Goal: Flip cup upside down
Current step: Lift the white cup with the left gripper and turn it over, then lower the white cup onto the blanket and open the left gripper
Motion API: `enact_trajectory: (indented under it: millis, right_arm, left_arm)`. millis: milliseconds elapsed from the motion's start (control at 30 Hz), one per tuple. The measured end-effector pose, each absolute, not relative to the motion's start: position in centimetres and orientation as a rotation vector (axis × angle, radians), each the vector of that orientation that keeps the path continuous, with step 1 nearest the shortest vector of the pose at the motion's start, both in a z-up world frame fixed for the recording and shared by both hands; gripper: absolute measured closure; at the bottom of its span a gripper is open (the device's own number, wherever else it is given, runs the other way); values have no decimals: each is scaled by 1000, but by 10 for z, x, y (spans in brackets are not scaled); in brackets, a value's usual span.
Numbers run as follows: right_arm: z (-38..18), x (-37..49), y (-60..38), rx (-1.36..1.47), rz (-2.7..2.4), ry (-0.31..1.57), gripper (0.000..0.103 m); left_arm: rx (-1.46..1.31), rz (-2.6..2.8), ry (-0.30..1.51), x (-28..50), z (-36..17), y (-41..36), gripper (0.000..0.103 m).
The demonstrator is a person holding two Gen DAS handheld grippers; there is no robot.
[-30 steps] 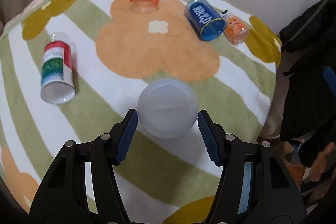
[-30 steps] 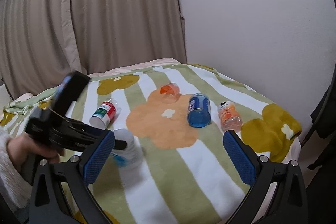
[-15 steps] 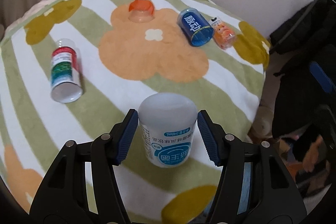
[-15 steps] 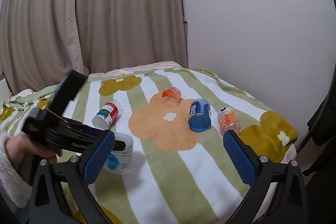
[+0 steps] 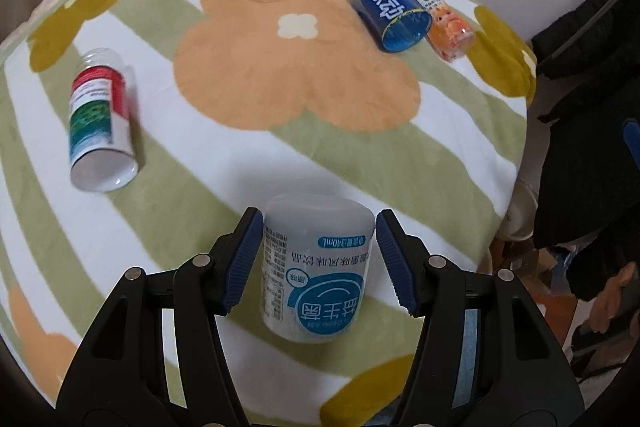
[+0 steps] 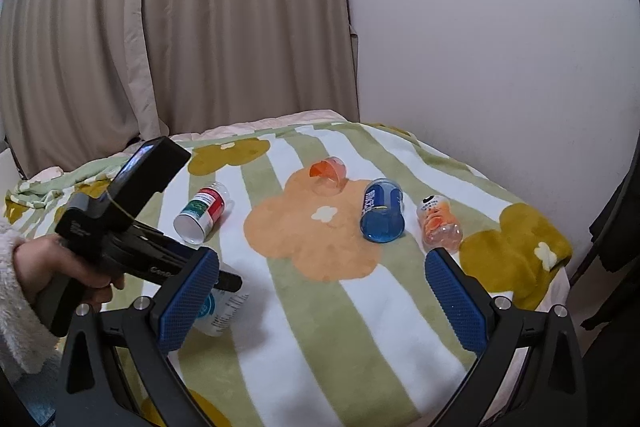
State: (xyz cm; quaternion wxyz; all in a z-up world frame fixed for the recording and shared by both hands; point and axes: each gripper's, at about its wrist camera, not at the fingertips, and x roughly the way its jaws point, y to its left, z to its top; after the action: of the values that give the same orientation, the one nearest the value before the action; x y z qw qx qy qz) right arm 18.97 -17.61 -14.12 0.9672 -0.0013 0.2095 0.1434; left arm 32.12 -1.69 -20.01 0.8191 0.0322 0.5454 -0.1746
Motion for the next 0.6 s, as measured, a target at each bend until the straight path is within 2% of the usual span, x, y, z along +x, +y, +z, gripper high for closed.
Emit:
enact_trajectory:
  millis: [333, 367, 400, 433, 467, 500, 600]
  right_arm:
    - [-146, 195, -183, 13, 277, 446, 0]
    - [-145, 194, -183, 11, 276, 446, 0]
    - [-145, 194, -184, 12, 277, 449, 0]
    - [-145, 195, -184, 16, 280, 454, 0]
    - [-145, 194, -184, 20, 283, 454, 0]
    - [-144, 194, -184, 27, 291, 459, 0]
    - [-140, 200, -184, 53, 341, 493, 0]
  left_arm:
    - [61, -340, 1192, 341, -218, -23, 45]
    - [64, -335, 1192, 341, -218, -22, 41]
    - [70, -327, 1190, 341, -217, -22, 30]
    - [72, -320, 1183, 339, -216, -21, 22]
    - [67, -321, 1177, 338, -213, -19, 9]
    - [56, -324, 1170, 335, -209, -16, 5]
    - [36, -312, 1119, 317, -190, -4, 5]
